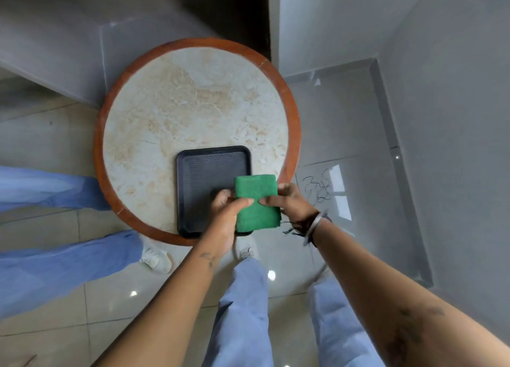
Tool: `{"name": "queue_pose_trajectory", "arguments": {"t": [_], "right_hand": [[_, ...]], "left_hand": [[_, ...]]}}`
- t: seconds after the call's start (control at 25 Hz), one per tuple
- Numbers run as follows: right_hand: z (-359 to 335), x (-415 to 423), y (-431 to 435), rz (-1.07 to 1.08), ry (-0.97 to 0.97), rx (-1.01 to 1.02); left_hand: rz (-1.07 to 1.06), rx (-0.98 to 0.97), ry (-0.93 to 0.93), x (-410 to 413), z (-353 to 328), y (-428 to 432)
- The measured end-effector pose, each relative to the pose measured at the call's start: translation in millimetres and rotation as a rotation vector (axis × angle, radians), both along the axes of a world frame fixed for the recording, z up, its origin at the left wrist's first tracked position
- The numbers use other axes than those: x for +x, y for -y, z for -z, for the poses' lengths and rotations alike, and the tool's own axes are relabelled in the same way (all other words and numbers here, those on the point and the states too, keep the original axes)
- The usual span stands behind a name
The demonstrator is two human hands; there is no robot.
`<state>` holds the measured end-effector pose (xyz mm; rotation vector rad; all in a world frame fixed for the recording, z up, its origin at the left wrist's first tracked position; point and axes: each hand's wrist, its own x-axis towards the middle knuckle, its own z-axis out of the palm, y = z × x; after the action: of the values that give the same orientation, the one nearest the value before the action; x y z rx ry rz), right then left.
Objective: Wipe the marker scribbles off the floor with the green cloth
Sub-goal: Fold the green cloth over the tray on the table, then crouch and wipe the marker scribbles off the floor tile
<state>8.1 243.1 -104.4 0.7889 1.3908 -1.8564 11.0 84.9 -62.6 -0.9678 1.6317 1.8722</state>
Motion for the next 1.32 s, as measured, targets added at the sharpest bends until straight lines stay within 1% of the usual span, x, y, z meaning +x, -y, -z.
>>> {"name": "queue_pose_trajectory", "arguments": {"t": [0.04,0.08,0.16,0.2,0.24,0.28,0.32,0.36,0.4,0.44,0.48,0.52,0.56,0.6,0.64,0.72,0.76,0.8,0.88,0.92,1.0,1.04,1.08,1.12,1.16,1.2,1.24,1.28,1.32], "right_hand": [[2,9,-25,-0.001,0.072,-0.126],[6,18,-51,-0.025,0.116,-0.251],[31,36,-104,-0.062,0.104,-0.422],[48,43,-129,-0.014,0.099,-0.428],[67,49,-151,0.047,0.108,-0.366],[89,54,-170,0.111,0.135,-0.233],[121,57,-189,0.17,0.171,-0.043],[152,57,-206,0.206,0.19,0.192],[185,57,-220,0.199,0.178,0.455],[224,57,-233,0.164,0.135,0.712],[262,56,-241,0.13,0.079,0.913],[304,54,-244,0.074,0.026,1.066],[342,52,-242,0.003,-0.022,1.173],[377,52,-233,-0.088,-0.054,1.227],[413,58,-222,-0.226,-0.069,1.231],[473,88,-191,-0.714,-0.107,1.15],[494,105,-177,-0.907,-0.141,1.118],[507,120,-167,-0.962,-0.181,1.136],[522,129,-161,-0.788,-0.234,1.218],[528,124,-160,-0.751,-0.241,1.255],[531,109,-160,-0.786,-0.176,1.252],[529,107,-156,-0.832,-0.174,1.215],[528,115,-151,-0.93,-0.254,1.18],[525,135,-145,-1.1,-0.405,1.109],[519,161,-145,-1.303,-0.557,0.988],[516,172,-160,-1.431,-0.721,0.927],[517,162,-184,-1.393,-0.844,0.957],[524,137,-205,-1.253,-0.852,1.07],[536,101,-225,-0.994,-0.675,1.234]], "left_hand": [[0.041,0.073,0.006,2,-2,-17],[0.085,0.1,0.014,4,1,-38],[0.15,0.108,0.014,14,28,-85],[0.168,0.097,0.019,20,51,-107],[0.187,0.061,0.029,28,80,-127],[0.214,0.001,0.029,37,111,-142],[0.262,-0.092,0.018,45,149,-154],[0.354,-0.223,0.001,53,186,-163],[0.501,-0.379,-0.019,59,223,-168],[0.701,-0.549,-0.049,64,265,-169],[0.94,-0.713,-0.085,67,305,-168],[1.177,-0.846,-0.11,66,348,-168],[1.366,-0.945,-0.114,62,387,-166],[1.486,-1.014,-0.104,55,419,-165],[1.549,-1.055,-0.095,46,449,-165],[1.637,-1.081,-0.11,29,496,-168],[1.678,-1.107,-0.12,20,512,-168],[1.725,-1.141,-0.119,13,525,-166],[1.793,-1.182,-0.077,6,544,-162],[1.81,-1.196,-0.055,6,552,-160],[1.817,-1.227,-0.03,12,560,-157],[1.811,-1.246,-0.039,13,563,-157],[1.818,-1.262,-0.055,15,565,-156],[1.832,-1.268,-0.062,17,566,-156],[1.845,-1.272,-0.058,18,565,-156],[1.856,-1.287,-0.054,19,563,-156],[1.859,-1.317,-0.065,18,564,-158],[1.86,-1.352,-0.081,17,565,-159],[1.87,-1.372,-0.089,17,569,-159]]}}
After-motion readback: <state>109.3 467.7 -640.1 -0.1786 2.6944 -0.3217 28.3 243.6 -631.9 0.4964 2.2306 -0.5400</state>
